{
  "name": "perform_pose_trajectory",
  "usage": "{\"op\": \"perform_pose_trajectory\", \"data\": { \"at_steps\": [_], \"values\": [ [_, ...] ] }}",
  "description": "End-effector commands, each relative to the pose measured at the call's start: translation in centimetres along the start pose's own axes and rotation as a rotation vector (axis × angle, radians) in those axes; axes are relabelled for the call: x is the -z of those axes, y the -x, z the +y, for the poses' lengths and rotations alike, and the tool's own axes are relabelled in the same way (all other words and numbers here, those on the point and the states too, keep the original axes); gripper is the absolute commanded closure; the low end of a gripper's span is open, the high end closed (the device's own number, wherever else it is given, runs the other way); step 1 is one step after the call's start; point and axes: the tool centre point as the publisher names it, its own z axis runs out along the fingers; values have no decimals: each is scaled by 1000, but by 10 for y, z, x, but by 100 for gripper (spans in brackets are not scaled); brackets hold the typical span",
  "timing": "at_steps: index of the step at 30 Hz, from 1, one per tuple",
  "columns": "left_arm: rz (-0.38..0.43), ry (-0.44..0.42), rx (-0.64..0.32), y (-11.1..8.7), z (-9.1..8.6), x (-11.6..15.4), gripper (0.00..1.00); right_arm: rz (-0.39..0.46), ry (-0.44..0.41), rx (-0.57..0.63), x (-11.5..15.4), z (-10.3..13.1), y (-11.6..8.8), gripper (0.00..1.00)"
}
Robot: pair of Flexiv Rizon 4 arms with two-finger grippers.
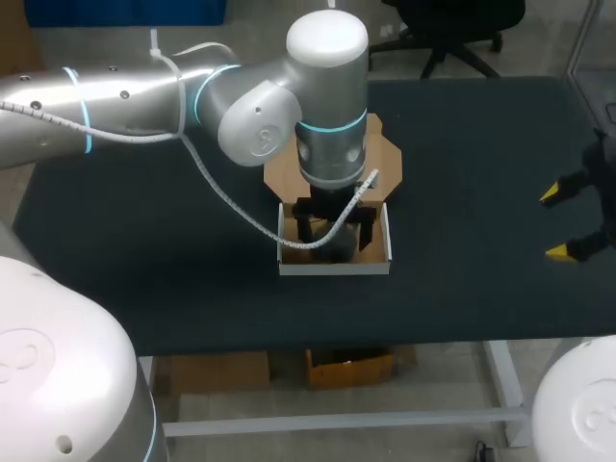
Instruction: Assemble the packaging by folding the flat box into shape, placing the metal phone stand inside, and closing the box properly
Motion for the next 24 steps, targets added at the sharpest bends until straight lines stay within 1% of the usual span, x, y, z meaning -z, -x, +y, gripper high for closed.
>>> {"op": "perform_pose_trajectory", "data": {
  "at_steps": [1, 15, 24],
  "values": [
    [-7, 4, 10, -3, -1, -2, 0, 10, 4, 9, 1, 0, 3, 0],
    [-9, 38, 32, -1, 3, -8, 0, 9, 16, 38, 0, -5, 17, 0],
    [-10, 57, 45, 0, 7, -10, 0, 26, 22, 66, -4, -4, 27, 0]
  ]
}}
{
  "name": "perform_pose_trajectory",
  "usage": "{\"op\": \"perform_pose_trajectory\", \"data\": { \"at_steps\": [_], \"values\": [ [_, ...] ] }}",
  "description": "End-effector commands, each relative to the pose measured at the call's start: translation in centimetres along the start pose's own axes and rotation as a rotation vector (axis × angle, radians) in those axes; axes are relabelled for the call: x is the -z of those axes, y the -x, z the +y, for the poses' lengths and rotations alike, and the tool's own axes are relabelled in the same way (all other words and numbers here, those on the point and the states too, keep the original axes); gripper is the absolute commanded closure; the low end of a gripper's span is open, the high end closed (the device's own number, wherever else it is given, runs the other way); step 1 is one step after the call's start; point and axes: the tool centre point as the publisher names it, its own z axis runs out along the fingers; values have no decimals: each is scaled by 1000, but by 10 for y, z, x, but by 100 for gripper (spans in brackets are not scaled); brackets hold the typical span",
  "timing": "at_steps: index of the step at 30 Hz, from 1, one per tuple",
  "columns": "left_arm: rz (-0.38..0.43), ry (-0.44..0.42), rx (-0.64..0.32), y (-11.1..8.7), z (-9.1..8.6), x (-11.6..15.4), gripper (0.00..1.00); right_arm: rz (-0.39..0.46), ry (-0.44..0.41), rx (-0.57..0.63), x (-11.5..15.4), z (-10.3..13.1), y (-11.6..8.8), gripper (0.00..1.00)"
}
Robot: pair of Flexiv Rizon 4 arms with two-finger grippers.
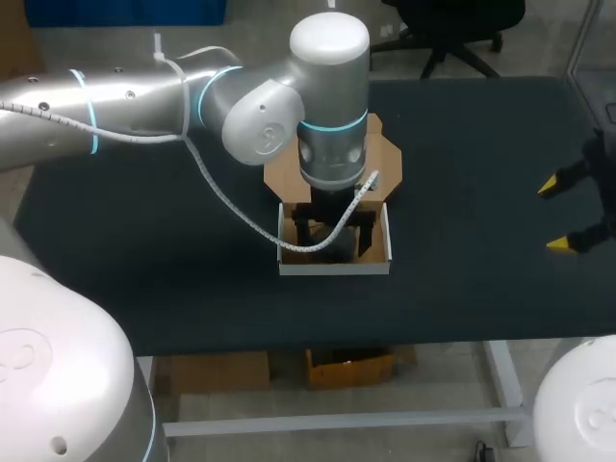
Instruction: Assemble the packaging by folding the flat box into shape, placing the metal phone stand inside, and closing the box properly
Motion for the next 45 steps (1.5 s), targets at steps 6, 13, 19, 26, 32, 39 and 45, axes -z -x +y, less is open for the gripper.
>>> {"op": "perform_pose_trajectory", "data": {
  "at_steps": [6, 13, 19, 26, 32, 39, 45],
  "values": [
    [1, 6, 13, 1, 2, 1, 0, 33, 6, 20, -3, 2, 16, 0],
    [7, 16, 20, 2, 7, 1, 0, 27, -9, 13, -5, 4, 24, 0],
    [11, 23, 19, 2, 12, 0, 0, 12, -3, -9, -6, 4, 28, 0],
    [15, 32, 15, 0, 16, -2, 0, 22, 3, -27, -8, 4, 31, 0],
    [10, 38, 14, -2, 19, -3, 0, 28, -3, -48, -7, 4, 33, 0],
    [-1, 45, 11, -4, 25, -3, 0, 42, -9, -62, -7, 6, 35, 0],
    [-6, 52, 11, -6, 26, -4, 0, 21, -15, -136, -8, 3, 35, 0]
  ]
}}
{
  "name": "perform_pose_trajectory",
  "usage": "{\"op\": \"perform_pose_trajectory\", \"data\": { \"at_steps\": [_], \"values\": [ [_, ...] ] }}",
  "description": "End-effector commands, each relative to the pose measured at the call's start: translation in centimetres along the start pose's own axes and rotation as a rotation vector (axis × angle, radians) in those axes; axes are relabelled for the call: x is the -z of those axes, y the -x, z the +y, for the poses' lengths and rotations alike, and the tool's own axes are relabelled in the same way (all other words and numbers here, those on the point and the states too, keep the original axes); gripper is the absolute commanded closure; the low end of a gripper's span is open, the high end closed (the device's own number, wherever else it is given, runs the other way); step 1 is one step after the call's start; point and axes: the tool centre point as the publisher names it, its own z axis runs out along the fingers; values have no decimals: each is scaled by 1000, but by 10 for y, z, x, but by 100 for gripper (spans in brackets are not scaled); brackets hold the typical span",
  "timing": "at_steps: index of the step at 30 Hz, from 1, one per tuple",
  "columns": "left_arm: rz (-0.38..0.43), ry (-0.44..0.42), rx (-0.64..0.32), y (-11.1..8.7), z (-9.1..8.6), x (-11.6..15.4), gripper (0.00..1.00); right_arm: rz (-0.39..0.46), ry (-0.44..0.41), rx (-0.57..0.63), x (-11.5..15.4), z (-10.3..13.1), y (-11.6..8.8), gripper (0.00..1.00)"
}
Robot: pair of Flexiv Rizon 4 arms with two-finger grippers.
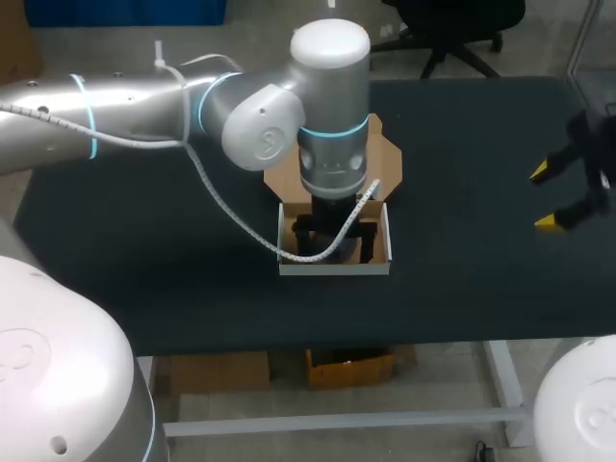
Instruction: Assemble the packaging by folding the flat box into shape, placing the metal phone stand inside, and closing the box properly
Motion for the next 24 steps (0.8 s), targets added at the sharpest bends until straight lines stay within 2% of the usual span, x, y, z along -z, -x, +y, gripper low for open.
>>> {"op": "perform_pose_trajectory", "data": {
  "at_steps": [1, 11, 24],
  "values": [
    [-7, 1, 1, -3, 0, 0, 0, -21, 18, -7, 1, 0, -1, 0],
    [-11, 2, 1, -5, 2, 1, 0, -52, 43, -28, 2, 0, -12, 0],
    [-18, 7, -2, -7, 9, 2, 0, -11, 45, -47, 2, -1, -21, 0]
  ]
}}
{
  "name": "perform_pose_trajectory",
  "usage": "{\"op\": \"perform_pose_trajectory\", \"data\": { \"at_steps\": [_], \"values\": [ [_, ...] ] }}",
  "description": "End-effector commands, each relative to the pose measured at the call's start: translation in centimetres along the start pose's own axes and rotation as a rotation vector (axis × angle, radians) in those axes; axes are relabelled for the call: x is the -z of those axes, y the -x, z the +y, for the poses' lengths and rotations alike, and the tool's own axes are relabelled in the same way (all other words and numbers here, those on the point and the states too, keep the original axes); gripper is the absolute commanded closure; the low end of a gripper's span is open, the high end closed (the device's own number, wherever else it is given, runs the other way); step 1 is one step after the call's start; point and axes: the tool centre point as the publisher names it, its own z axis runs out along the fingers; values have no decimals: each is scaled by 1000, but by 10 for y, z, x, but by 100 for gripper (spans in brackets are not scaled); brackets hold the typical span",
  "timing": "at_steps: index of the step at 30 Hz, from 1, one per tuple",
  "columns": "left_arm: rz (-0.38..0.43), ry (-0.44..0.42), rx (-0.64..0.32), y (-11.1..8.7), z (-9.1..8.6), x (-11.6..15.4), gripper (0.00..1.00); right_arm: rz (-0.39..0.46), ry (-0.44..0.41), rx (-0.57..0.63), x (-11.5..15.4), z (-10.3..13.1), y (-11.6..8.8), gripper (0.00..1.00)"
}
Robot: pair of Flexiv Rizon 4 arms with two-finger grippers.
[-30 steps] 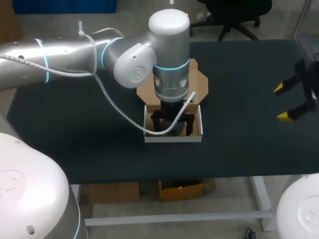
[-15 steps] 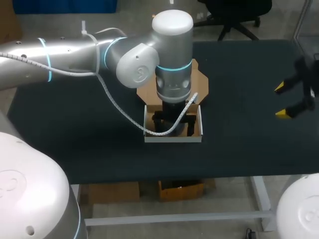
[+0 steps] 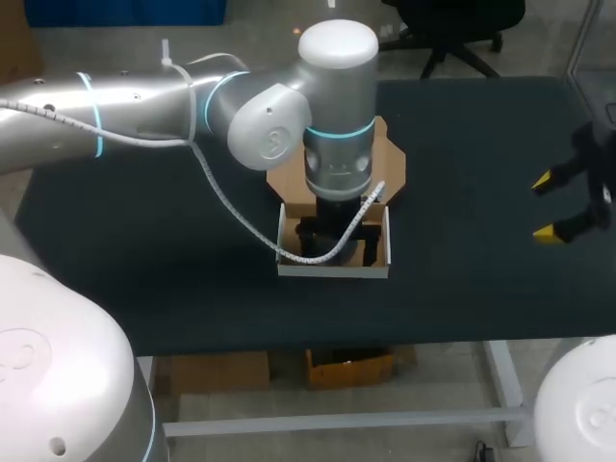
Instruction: Assemble the packaging by folding the flat box into shape, placing the metal phone stand inside, and closing the box properly
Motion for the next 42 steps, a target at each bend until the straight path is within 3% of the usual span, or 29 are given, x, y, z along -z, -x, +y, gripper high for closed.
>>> {"op": "perform_pose_trajectory", "data": {
  "at_steps": [1, 33, 42],
  "values": [
    [-8, -2, 1, -2, 4, 1, 0, 9, 4, 0, 3, 0, 1, 0],
    [-21, 24, 75, -3, 67, -4, 0, 9, 4, 0, 3, 0, 1, 0],
    [-31, -6, 74, -3, 68, 3, 0, 9, 4, 0, 3, 0, 1, 0]
  ]
}}
